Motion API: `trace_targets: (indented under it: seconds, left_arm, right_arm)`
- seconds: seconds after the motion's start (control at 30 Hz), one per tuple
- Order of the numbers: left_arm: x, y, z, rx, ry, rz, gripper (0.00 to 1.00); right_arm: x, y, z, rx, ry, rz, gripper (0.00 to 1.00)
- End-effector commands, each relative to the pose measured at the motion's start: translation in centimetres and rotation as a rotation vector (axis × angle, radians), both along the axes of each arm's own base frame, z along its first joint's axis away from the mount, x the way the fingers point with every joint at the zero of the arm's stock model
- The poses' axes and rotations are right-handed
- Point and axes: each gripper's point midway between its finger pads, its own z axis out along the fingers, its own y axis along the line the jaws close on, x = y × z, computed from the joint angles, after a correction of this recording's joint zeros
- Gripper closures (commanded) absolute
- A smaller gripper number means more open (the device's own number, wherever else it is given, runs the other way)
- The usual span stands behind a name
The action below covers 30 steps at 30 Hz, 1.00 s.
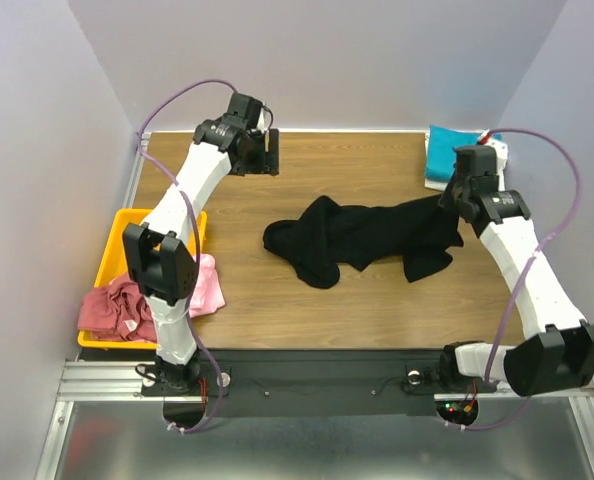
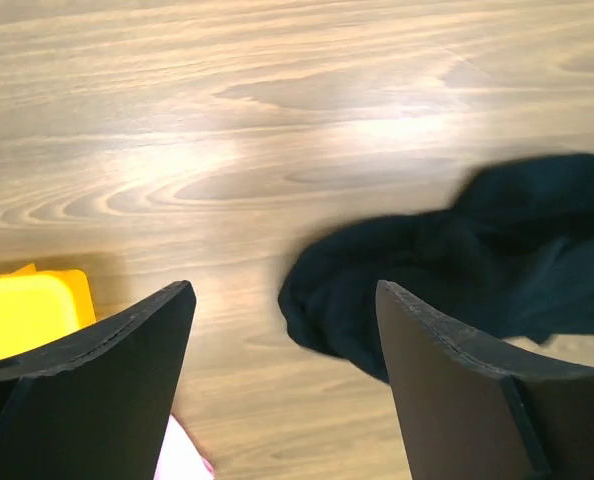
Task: Fold and stack the t-shirts
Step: Flatten the tshirt out
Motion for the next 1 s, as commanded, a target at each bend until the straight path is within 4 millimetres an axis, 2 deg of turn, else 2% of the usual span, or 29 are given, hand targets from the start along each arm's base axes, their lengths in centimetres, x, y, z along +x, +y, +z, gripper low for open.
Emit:
trace_targets:
  seconds: [0.0, 0.03, 0.07, 0.1, 0.13, 0.17, 0.2, 0.23, 0.27, 0.3, 0.33, 0.37, 0.43, 0.53, 0.63, 0.8, 0.97]
  left_arm:
    - [-2.3, -3.0, 2.7, -0.076, -0.097, -0.054, 0.14]
    - [-4.2, -5.3, 2.2, -0.114, -0.071, -0.124, 0.14]
    - [-5.3, -6.4, 0.8, -0.121, -0.036, -0.161, 0.14]
    - [-7.3, -7.1, -2.8, -0.104, 0.048, -0.195, 0.15]
    - [-9.5, -8.7, -4.3, -0.125, 0.103, -0.252, 0.15]
    - [-11.0, -9.3, -5.8, -0.126, 0.147, -0.278, 0.15]
    - [-13.0, -9.3, -8.9, -0.114, 0.216, -0.295, 0.14]
    - [-15.0, -10.3, -9.4, -0.146, 0.248, -0.329, 0.15]
    - [-16.0, -10.4, -10.1, -0.149, 0.268, -0.347, 0.14]
    - [-17.4, -10.1, -11.8, -0.144, 0.313, -0.337, 0.15]
    - [-18.2, -10.0, -12.2, -0.144, 0.329, -0.337, 0.14]
    - [-18.7, -10.0, -12.1, -0.158, 0.324, -0.329, 0.14]
    - [-19.7, -9.2, -13.3, -0.154, 0.35, -0.308, 0.14]
    - [-20.2, -8.9, -14.5, -0.152, 0.356, -0.291, 0.15]
    - [-19.4, -9.1, -15.4, -0.151, 0.332, -0.272, 0.15]
    - [-18.0, -10.5, -15.6, -0.175, 0.303, -0.265, 0.16]
    - [-18.0, -9.9, -17.7, -0.124, 0.343, -0.237, 0.17]
  right_arm:
    - [0.0, 1.1, -2.3, 0.079, 0.031, 0.012, 1.0]
    - [0.0, 1.3, -3.5, 0.087, 0.058, 0.016, 1.0]
    - [-0.1, 1.5, -4.0, 0.092, 0.067, 0.02, 1.0]
    - [-0.1, 1.7, -4.6, 0.1, 0.079, 0.028, 1.0]
    - [-0.1, 1.8, -5.3, 0.103, 0.097, 0.029, 1.0]
    - [-0.2, 1.8, -5.9, 0.104, 0.111, 0.03, 1.0]
    - [-0.3, 1.9, -6.3, 0.105, 0.124, 0.035, 1.0]
    - [-0.3, 1.9, -6.7, 0.107, 0.131, 0.033, 1.0]
    - [-0.3, 2.0, -7.0, 0.11, 0.139, 0.035, 1.0]
    - [-0.4, 2.0, -7.4, 0.115, 0.148, 0.036, 1.0]
    - [-0.4, 2.1, -7.6, 0.117, 0.153, 0.039, 1.0]
    - [-0.4, 2.2, -7.8, 0.123, 0.156, 0.042, 1.0]
    - [-0.4, 2.5, -8.1, 0.138, 0.161, 0.045, 1.0]
    - [-0.2, 2.9, -8.4, 0.153, 0.164, 0.057, 1.0]
    - [-0.3, 3.0, -8.8, 0.157, 0.174, 0.066, 1.0]
    - [-0.5, 3.3, -9.3, 0.167, 0.183, 0.075, 1.0]
    - [-0.7, 3.2, -9.0, 0.167, 0.172, 0.073, 1.0]
